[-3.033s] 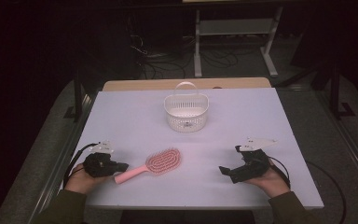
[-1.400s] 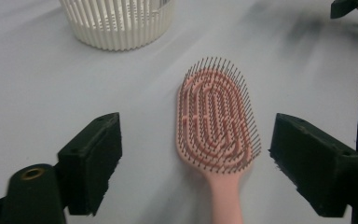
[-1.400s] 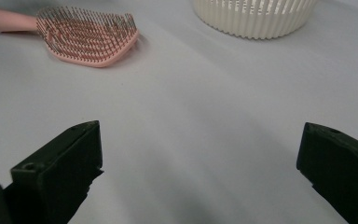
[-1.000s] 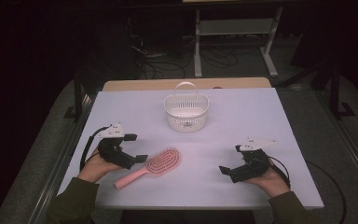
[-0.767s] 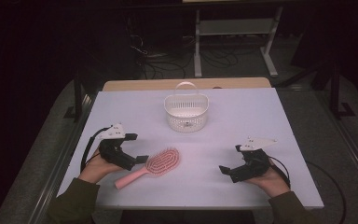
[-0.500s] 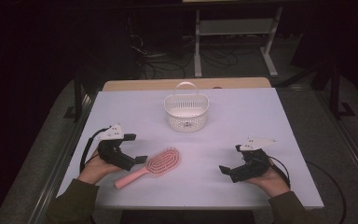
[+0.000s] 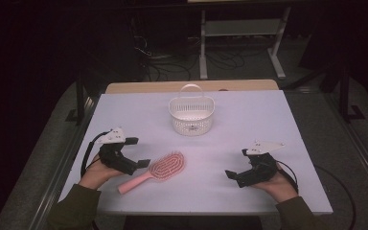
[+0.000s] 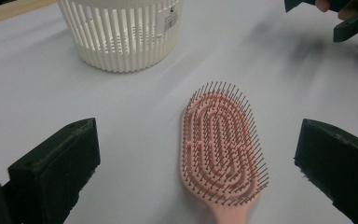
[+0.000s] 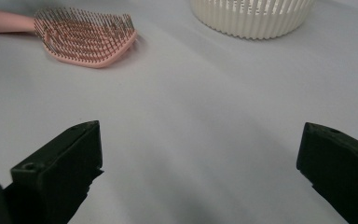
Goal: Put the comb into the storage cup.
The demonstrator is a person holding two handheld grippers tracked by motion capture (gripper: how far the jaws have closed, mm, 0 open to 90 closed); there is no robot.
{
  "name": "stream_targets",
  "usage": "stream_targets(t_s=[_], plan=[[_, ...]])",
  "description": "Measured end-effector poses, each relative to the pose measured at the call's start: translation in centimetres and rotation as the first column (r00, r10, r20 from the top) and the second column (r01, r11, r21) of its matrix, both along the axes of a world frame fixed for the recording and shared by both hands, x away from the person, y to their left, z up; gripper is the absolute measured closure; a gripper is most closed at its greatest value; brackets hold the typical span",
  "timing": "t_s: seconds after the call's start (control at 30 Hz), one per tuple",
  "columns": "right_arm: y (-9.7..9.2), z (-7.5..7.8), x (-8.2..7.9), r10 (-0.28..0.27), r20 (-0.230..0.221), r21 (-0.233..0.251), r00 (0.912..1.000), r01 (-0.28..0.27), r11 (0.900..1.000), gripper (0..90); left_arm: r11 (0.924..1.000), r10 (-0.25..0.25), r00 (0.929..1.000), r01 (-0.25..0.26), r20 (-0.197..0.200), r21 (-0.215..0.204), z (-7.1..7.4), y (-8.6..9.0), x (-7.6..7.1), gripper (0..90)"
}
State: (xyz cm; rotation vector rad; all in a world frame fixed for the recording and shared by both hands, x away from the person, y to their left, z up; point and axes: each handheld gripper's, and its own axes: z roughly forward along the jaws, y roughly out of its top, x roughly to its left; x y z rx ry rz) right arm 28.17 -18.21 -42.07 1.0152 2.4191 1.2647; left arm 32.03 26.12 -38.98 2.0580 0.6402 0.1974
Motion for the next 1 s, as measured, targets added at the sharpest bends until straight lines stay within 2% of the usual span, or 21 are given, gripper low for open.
stream_targets(t_s=[0.83, 1.0], plan=[[-0.1, 0.1, 0.0, -0.005, 0.006, -0.001, 1.0000, 0.005, 1.0000, 0.0, 0.9997, -0.003, 1.0000, 0.003, -0.002, 0.025, -0.6, -0.7, -1.6, 0.8], [-0.1, 0.1, -0.1, -0.004, 0.007, -0.001, 1.0000, 0.004, 1.0000, 0.0, 0.9994, -0.004, 0.9999, 0.004, -0.013, 0.034, -0.9, -0.5, -1.7, 0.8]])
